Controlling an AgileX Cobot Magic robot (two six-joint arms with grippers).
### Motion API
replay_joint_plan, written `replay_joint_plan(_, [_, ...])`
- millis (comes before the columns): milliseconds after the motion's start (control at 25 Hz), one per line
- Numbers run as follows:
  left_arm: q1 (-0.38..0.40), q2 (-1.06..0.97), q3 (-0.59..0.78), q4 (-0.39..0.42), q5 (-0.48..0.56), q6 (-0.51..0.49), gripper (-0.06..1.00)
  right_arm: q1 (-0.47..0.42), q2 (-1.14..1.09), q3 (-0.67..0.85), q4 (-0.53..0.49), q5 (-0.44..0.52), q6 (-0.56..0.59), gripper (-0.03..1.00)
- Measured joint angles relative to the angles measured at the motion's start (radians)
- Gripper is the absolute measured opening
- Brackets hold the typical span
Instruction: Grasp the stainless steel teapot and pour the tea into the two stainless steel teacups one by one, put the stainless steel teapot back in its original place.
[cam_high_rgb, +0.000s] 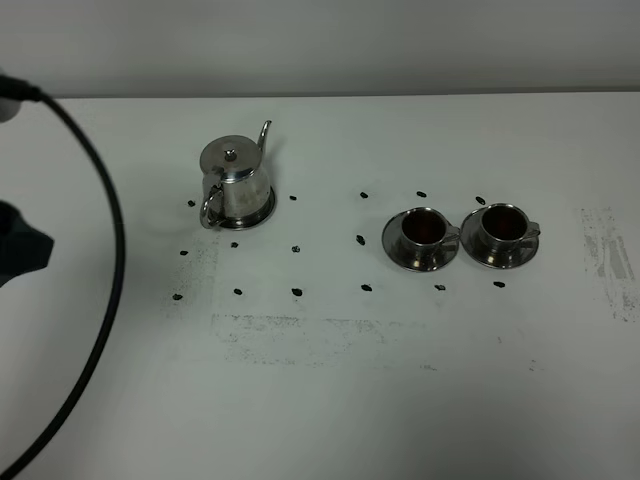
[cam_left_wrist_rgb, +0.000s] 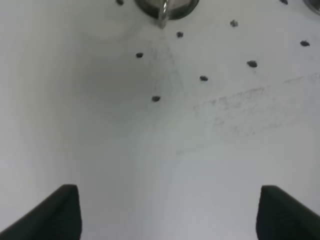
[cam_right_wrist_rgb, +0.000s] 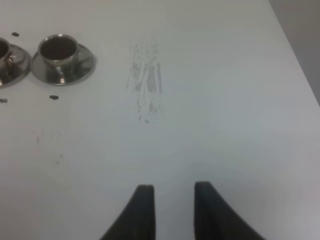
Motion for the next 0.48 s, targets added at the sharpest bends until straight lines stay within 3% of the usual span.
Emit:
replay_joint_plan(200, [0.001, -0.199, 0.022, 0.047, 0.064, 0.000, 0.69, 0.000, 0.000, 0.000, 0.000, 0.000, 0.000, 0.19])
replay_joint_plan(280, [0.003, -0.258, 0.022, 0.038, 0.143, -0.016, 0.69, 0.000, 0.000, 0.000, 0.000, 0.000, 0.000, 0.19])
replay_joint_plan(360, [0.013, -0.302, 0.027, 0.033, 0.205, -0.099, 0.69, 0.000, 0.000, 0.000, 0.000, 0.000, 0.000, 0.19])
replay_joint_plan(480, [0.040, -0.372, 0.094, 0.035, 0.207, -0.229, 0.69, 0.000, 0.000, 0.000, 0.000, 0.000, 0.000, 0.19])
